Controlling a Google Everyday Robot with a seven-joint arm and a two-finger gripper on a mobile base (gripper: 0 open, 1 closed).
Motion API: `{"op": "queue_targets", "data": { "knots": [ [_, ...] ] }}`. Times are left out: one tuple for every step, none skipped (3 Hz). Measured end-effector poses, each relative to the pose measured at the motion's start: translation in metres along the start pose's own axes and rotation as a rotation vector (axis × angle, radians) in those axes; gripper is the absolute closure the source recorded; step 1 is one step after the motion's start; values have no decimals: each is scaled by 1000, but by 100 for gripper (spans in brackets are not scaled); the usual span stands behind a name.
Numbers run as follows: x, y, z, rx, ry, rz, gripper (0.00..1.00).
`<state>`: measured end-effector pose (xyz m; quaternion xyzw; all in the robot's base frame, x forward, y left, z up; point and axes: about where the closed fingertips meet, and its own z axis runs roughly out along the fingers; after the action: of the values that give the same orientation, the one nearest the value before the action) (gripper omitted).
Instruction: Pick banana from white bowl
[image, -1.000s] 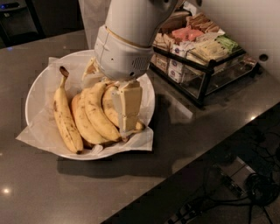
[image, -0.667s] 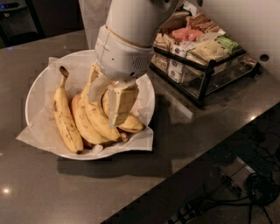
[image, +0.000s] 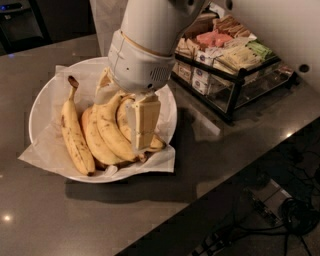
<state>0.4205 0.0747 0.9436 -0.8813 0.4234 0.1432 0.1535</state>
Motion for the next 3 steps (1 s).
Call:
{"op": "queue_targets", "data": {
  "knots": [
    [7, 4, 2, 47, -4, 73, 0],
    [7, 4, 2, 47, -4, 73, 12],
    [24, 12, 7, 65, -48, 198, 13]
  ]
}}
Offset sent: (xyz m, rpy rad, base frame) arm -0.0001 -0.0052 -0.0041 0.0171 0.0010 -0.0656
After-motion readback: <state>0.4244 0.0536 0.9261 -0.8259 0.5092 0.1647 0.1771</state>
